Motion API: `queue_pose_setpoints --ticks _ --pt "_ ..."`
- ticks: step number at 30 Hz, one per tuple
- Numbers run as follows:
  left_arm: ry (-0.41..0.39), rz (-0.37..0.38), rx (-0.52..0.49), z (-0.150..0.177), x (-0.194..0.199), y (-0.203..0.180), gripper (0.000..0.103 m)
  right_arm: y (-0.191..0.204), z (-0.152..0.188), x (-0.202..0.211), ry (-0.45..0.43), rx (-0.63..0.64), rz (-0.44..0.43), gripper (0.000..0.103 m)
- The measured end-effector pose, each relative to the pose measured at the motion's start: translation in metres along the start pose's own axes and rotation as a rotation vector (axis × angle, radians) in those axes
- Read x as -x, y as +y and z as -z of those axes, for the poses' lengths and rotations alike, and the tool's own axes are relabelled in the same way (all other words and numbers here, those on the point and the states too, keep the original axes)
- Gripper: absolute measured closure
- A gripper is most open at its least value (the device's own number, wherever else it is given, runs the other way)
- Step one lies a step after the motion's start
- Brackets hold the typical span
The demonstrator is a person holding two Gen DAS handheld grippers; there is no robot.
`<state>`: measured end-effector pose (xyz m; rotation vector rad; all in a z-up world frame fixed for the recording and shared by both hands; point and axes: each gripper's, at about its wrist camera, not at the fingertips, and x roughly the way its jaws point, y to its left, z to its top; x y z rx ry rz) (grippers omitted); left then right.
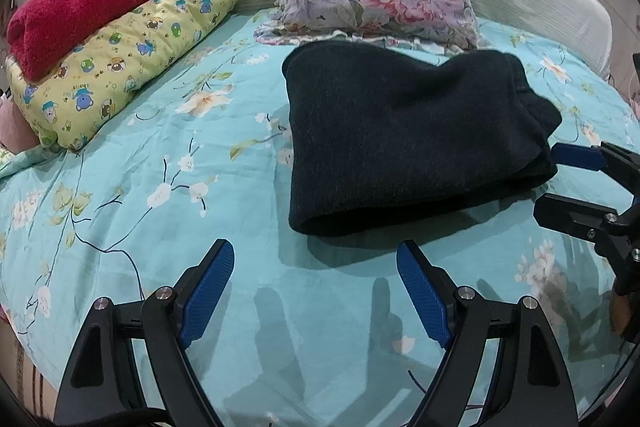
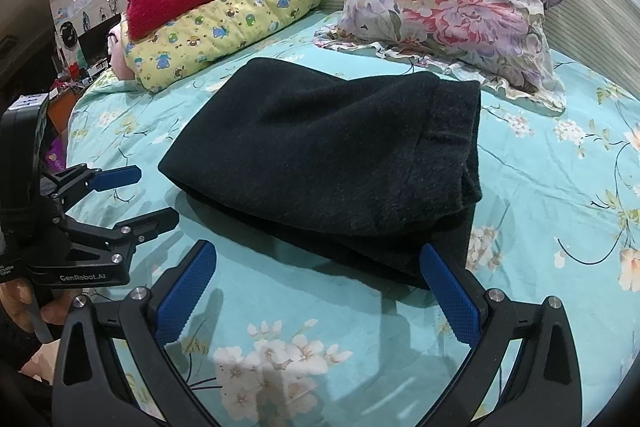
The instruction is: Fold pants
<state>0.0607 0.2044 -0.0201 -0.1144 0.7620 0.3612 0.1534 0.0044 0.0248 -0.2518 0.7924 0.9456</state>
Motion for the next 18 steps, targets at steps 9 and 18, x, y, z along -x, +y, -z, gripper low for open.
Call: queue_pose_setpoints --ticks 9,18 --pt "-0.047 -0.020 -0.013 -0.008 0.010 -0.004 0.019 -0.010 -0.002 0.008 -0.013 -0.018 0.016 0.001" --pt "-0.031 -0.009 -0.027 -0.017 0.007 -0.009 0.019 -0.015 -0.004 0.010 -0.010 -0.022 0.027 0.001"
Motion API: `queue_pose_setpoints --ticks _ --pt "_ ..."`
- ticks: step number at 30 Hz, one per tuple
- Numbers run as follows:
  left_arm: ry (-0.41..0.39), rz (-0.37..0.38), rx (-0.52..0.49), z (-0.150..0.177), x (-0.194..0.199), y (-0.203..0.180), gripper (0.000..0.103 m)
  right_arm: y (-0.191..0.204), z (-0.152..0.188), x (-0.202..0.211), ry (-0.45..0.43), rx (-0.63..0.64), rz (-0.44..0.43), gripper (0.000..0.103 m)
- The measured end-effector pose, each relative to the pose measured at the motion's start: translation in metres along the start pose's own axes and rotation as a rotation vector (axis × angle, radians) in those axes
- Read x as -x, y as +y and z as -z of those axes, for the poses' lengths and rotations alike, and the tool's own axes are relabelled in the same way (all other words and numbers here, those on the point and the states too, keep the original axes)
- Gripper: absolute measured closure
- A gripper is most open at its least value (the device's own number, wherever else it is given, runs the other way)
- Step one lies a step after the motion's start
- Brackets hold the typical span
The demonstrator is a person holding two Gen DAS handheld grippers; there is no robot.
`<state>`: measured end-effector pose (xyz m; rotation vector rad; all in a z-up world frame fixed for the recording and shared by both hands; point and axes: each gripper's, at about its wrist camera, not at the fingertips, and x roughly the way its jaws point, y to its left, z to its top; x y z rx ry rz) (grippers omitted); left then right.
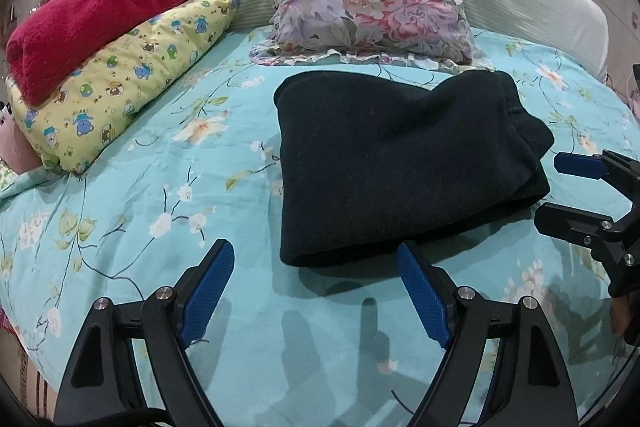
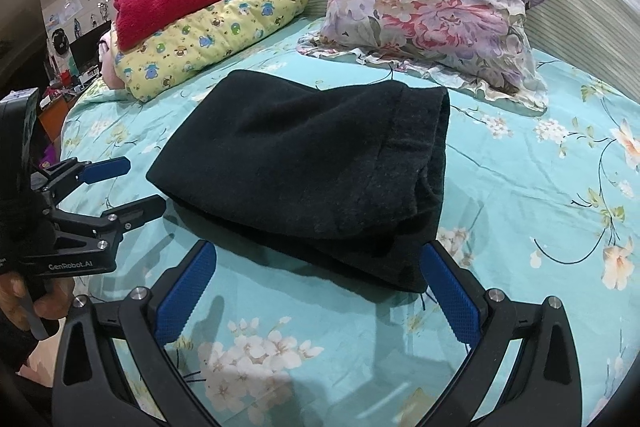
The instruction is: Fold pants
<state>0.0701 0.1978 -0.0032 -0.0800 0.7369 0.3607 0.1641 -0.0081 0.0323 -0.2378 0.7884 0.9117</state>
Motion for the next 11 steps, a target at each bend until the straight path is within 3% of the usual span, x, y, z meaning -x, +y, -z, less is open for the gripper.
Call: queue_pose_setpoints --ticks 11 --pt "0.008 -0.007 0.002 -0.0076 -0.0022 -0.0033 0.019 -0.0051 -0.0038 0.0011 -0.006 -0.013 0.003 0.001"
